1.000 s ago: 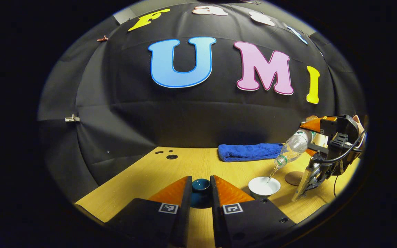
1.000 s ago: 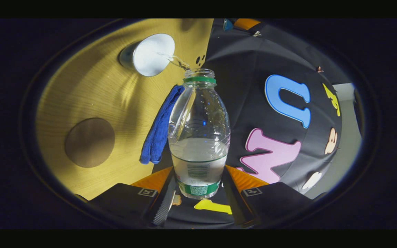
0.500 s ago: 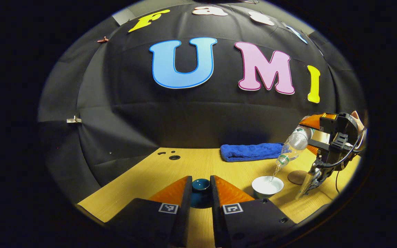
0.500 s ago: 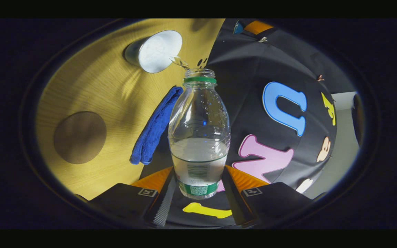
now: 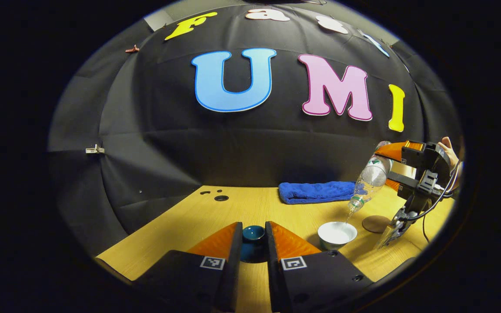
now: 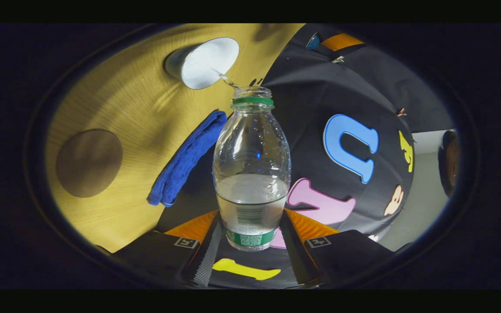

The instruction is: Open the teacup lid with one hand, grasp the water bottle and pour water into the teacup with the other hand; after pouring, place the water bottle on the coaster and then close the teacup lid.

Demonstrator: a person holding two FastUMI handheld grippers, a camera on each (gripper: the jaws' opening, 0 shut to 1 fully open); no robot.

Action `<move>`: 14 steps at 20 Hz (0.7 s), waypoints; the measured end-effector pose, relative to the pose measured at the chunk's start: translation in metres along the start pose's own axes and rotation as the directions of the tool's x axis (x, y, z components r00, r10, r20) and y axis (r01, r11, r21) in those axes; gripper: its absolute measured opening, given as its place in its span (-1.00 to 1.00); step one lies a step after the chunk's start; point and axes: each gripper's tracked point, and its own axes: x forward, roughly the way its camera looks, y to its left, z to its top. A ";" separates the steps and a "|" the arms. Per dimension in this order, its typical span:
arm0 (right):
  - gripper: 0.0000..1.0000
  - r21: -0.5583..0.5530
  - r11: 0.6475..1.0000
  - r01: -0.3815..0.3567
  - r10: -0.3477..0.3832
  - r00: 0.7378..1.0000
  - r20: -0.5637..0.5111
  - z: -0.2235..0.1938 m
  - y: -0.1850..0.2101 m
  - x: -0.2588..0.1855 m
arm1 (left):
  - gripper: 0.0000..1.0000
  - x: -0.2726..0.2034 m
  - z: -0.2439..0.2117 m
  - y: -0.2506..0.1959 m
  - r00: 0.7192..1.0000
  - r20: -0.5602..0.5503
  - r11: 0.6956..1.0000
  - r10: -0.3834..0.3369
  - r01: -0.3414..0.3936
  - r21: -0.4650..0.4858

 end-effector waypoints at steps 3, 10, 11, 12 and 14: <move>0.48 -0.029 0.999 0.037 -0.036 0.999 0.025 -0.001 -0.002 -0.001 | -0.36 -0.002 0.001 0.001 1.000 0.007 1.000 0.000 0.000 0.006; 0.48 -0.092 0.983 0.156 -0.150 0.987 0.062 0.001 0.002 -0.002 | -0.36 -0.004 0.002 0.009 1.000 0.016 1.000 0.014 -0.014 0.002; 0.48 -0.103 0.980 0.171 -0.164 0.984 0.071 0.001 0.001 -0.002 | -0.36 -0.005 0.003 0.009 1.000 0.017 1.000 0.015 -0.015 0.002; 0.48 -0.114 0.976 0.184 -0.176 0.981 0.082 0.000 0.000 -0.001 | -0.36 -0.006 0.003 0.010 1.000 0.019 1.000 0.016 -0.016 0.002; 0.48 -0.117 0.973 0.199 -0.189 0.978 0.093 -0.003 0.002 0.001 | -0.35 -0.006 0.004 0.010 1.000 0.022 1.000 0.020 -0.020 0.003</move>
